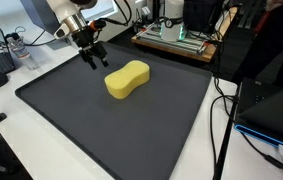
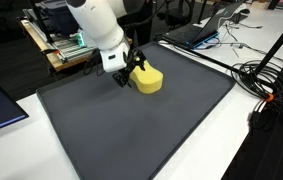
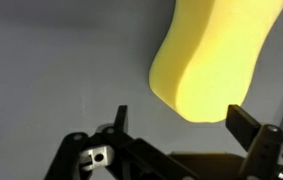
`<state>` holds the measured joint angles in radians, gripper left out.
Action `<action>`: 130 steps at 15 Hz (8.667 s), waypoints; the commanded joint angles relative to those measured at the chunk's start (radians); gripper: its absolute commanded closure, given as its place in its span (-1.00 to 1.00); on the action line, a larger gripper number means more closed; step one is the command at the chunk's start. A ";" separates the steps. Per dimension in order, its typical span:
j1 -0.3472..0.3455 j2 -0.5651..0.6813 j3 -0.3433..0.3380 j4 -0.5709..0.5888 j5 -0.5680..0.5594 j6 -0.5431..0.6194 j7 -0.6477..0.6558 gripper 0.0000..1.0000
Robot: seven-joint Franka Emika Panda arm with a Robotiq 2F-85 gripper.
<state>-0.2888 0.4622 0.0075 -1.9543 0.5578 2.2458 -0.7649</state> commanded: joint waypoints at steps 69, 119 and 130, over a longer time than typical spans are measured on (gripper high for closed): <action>-0.012 0.077 0.055 0.028 0.075 -0.035 -0.091 -1.00; 0.058 0.306 -0.020 0.538 -0.119 -0.380 0.671 -1.00; 0.254 0.208 -0.042 0.513 -0.460 -0.392 0.783 -1.00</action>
<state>-0.0758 0.7250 -0.0161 -1.3994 0.1671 1.8629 -0.0276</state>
